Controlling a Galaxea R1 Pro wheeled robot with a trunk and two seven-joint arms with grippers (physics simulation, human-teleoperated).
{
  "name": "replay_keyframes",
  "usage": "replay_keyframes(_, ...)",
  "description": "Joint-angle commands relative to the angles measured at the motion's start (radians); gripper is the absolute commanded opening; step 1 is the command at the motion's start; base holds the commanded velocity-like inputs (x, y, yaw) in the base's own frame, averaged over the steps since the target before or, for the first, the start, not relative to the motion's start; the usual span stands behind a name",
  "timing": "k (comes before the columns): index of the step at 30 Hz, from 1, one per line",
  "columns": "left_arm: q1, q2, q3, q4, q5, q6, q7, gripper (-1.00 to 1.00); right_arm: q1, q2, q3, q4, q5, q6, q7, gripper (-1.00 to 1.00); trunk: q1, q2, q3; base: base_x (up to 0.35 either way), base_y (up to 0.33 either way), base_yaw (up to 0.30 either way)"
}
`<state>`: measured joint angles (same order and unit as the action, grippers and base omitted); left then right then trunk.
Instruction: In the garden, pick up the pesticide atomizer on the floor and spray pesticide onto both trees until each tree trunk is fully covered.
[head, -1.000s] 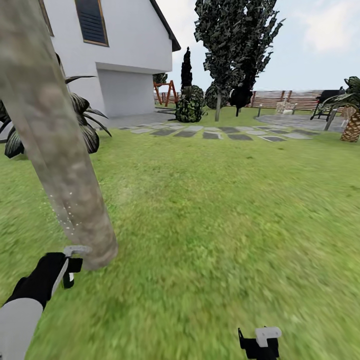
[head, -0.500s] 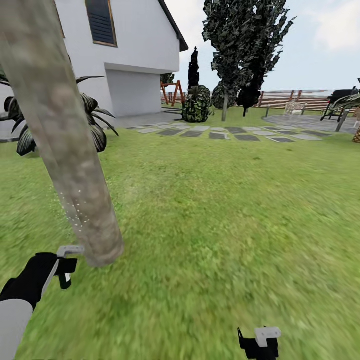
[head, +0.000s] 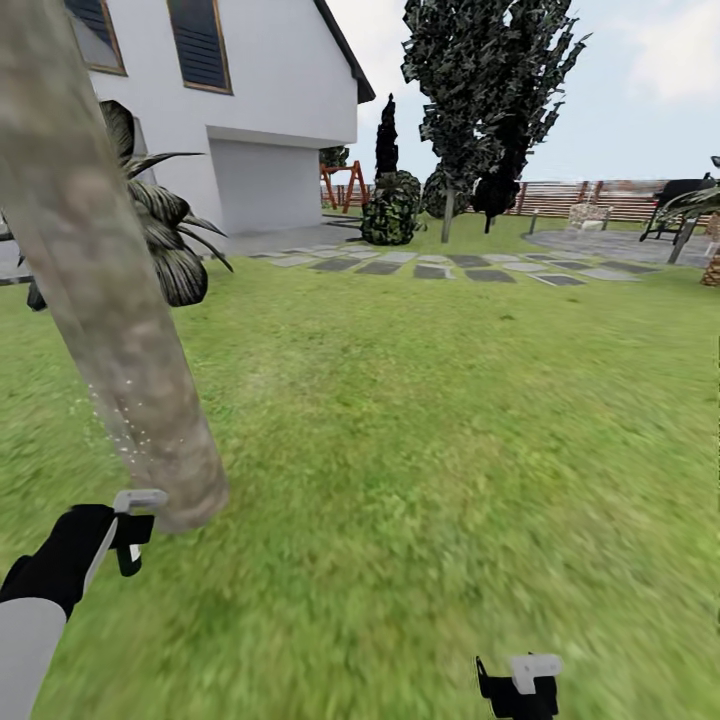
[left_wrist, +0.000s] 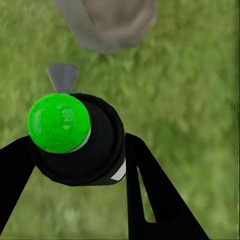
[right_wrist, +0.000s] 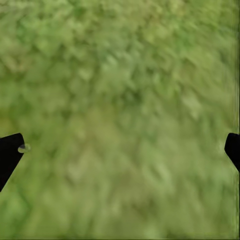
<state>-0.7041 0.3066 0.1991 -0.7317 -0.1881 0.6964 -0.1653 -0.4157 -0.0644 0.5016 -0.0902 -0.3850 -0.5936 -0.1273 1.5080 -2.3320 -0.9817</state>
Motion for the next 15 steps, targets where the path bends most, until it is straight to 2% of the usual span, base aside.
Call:
replay_keyframes(1,0.0,0.0,0.001,0.0,0.0,0.0,0.001,-1.0,0.0,-0.001,0.0,0.0,0.0,0.0,0.0,1.0,0.0,0.0,0.0,0.0,-0.27,0.0)
replay_keyframes(11,0.0,0.001,-0.002,0.001,-0.004,0.0,0.005,-1.0,0.0,0.0,0.0,0.0,-0.002,0.0,0.0,1.0,0.0,0.0,0.0,0.033,-0.27,0.007)
replay_keyframes(15,0.0,-0.001,-0.001,0.001,-0.002,0.0,0.006,-1.0,0.0,0.001,0.0,0.0,-0.002,0.0,0.0,1.0,0.0,0.0,0.0,0.12,-0.27,0.217)
